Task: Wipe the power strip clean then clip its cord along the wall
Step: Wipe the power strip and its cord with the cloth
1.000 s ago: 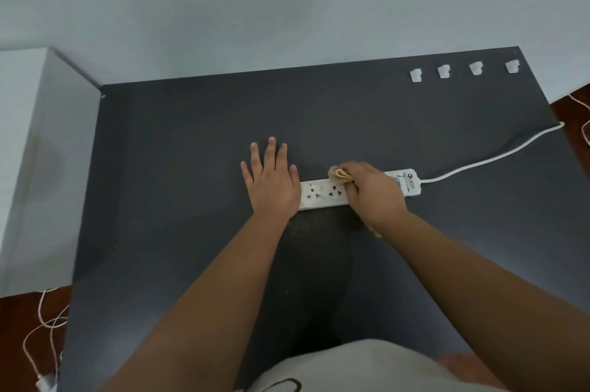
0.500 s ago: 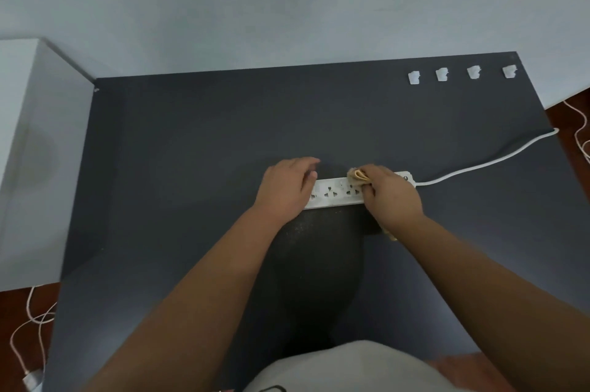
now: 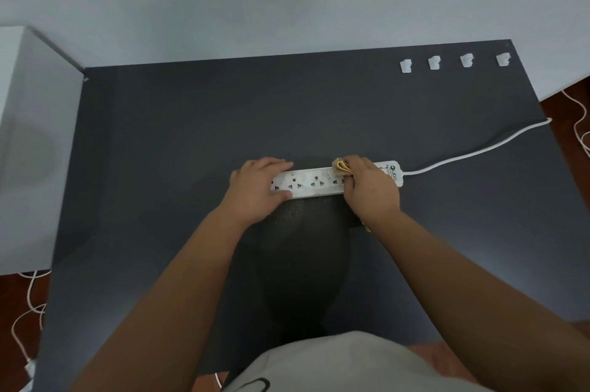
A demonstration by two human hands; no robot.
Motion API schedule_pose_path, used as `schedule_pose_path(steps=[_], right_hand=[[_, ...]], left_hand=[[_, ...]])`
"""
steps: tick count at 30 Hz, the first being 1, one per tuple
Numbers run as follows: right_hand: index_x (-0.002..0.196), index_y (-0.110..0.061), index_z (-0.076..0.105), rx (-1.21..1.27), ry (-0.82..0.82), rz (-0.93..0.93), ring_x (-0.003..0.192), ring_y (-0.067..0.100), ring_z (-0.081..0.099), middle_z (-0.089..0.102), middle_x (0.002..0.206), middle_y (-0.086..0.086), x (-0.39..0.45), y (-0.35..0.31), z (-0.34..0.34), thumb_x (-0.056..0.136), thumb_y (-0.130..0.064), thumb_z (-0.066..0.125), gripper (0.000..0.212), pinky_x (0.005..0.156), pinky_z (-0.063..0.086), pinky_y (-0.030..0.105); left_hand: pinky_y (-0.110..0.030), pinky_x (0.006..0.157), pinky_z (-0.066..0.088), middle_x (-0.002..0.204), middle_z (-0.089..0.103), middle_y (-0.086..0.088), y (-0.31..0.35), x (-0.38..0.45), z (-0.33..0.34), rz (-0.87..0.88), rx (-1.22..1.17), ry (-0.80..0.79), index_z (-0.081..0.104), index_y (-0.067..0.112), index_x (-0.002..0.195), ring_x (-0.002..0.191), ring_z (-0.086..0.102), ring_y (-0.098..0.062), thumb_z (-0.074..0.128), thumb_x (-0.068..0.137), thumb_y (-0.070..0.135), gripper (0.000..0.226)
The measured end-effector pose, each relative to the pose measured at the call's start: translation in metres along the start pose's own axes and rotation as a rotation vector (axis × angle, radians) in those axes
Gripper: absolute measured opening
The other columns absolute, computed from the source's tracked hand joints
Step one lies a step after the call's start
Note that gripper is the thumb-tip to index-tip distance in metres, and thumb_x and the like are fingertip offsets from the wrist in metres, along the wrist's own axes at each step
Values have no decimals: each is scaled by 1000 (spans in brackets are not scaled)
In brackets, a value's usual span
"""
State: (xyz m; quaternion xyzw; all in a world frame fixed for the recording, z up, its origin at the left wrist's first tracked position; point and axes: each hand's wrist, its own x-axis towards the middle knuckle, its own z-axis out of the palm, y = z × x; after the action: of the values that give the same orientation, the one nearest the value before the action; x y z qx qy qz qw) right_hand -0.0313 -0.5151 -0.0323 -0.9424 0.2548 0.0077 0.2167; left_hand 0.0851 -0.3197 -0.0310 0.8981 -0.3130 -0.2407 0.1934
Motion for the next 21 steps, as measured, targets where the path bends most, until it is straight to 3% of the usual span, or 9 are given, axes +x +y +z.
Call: schedule_pose_path(steps=[6,14,18,21], right_hand=[[112,-18,57,38,19,-35,78,30,61,63,97,4,0,0,4,90,-13,47,25,60,51,38],[117,-18,59,28,-99,-302,77,35,64,66,104,5,-20,-27,22,86,-14,53,32,59,53,42],[106,-22,62,-64,-73,-523,63,30,65,69,88,3,-36,-6,9,80,-20,49,30,45,51,34],[104,-26,58,-35,91,-335,60,29,63,68,83,1,-37,15,-9,75,-12,63,32,44,48,31]], left_hand=[[-47,106,35,125,55,13,-12,-4,-2,-54,-142,2,56,39,126,120,44,-18,68,83,35,45],[-44,104,38,120,55,10,-12,-4,-4,-102,-193,-41,53,41,125,118,41,-20,68,83,35,45],[-42,105,36,122,54,10,-10,-5,-4,-106,-200,-43,52,42,126,120,39,-19,67,84,34,45],[-39,104,36,118,55,10,-10,-5,-4,-107,-224,-45,53,41,125,120,39,-19,67,85,33,44]])
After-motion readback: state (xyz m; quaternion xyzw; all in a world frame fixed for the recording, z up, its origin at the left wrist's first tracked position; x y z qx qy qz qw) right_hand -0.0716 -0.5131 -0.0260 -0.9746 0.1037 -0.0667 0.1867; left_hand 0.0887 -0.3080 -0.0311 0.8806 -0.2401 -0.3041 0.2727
